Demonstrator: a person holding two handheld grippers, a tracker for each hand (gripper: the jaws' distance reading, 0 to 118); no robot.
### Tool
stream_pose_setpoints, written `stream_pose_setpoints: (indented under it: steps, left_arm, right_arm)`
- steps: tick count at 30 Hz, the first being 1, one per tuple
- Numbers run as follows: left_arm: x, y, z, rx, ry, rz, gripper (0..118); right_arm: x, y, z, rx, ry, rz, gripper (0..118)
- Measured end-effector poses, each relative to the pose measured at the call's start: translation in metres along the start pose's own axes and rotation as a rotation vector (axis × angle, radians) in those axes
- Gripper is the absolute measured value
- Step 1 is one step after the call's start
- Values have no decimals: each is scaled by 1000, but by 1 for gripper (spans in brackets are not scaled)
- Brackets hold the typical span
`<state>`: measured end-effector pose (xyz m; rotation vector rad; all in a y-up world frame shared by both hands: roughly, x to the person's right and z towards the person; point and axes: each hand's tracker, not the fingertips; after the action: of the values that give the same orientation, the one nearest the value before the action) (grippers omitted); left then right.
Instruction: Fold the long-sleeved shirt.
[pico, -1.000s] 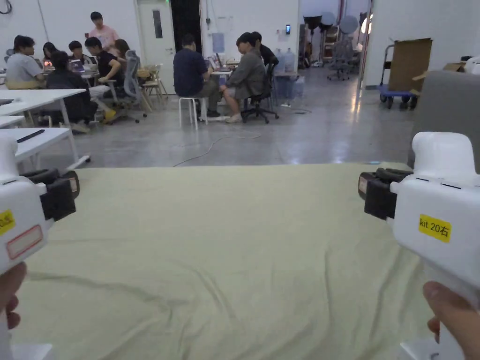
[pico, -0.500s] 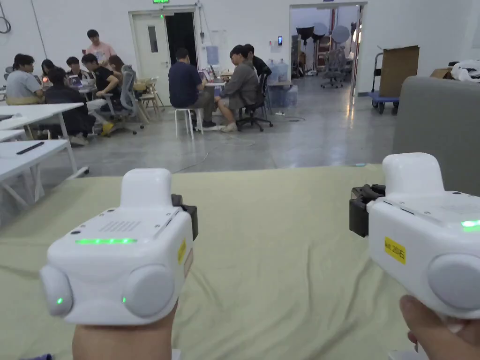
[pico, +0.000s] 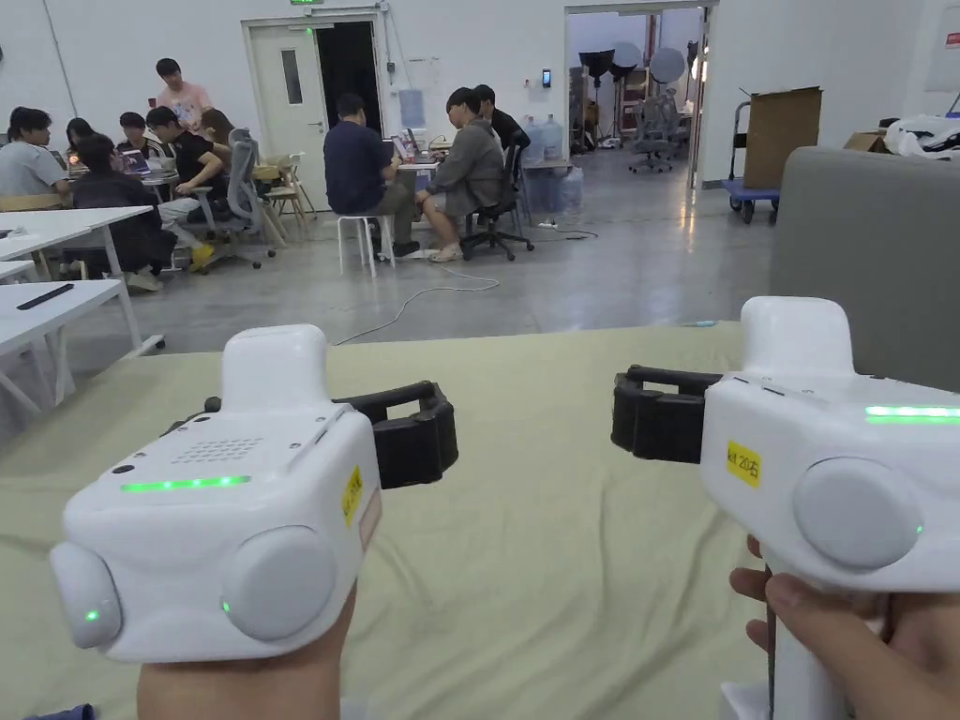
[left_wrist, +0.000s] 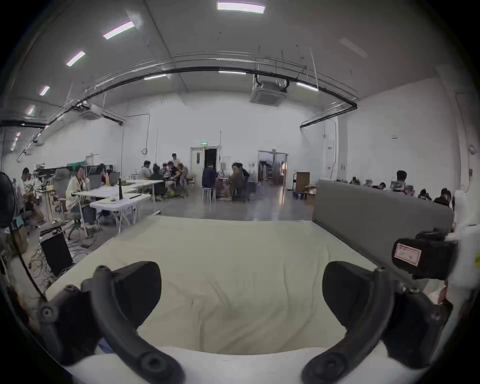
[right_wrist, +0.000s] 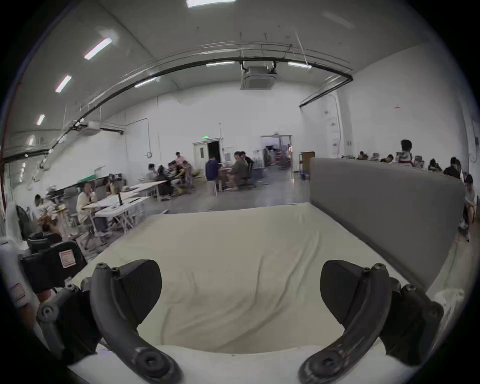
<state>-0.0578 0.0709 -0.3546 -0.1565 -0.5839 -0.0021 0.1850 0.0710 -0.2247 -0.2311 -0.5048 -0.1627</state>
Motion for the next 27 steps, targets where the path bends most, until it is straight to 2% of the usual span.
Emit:
stream_pose_setpoints:
  steps: [2,4,10,27]
  left_arm:
    - [-3,5,6,-6,-9,-8,118]
    - [6,-2,-2,-10,-4,-24,118]
    - [10,-6,-4,-33,-28,-22,118]
    - [8,-1,1,-31,-27,-14,118]
  right_arm:
    - [6,3,-1,-40,95,-59,118]
    - [7,7,-3,-64,107,-89,118]
    - [-2,4,1,-60,60,-27,118]
    - [1,3,5,-61,64,-33,118]
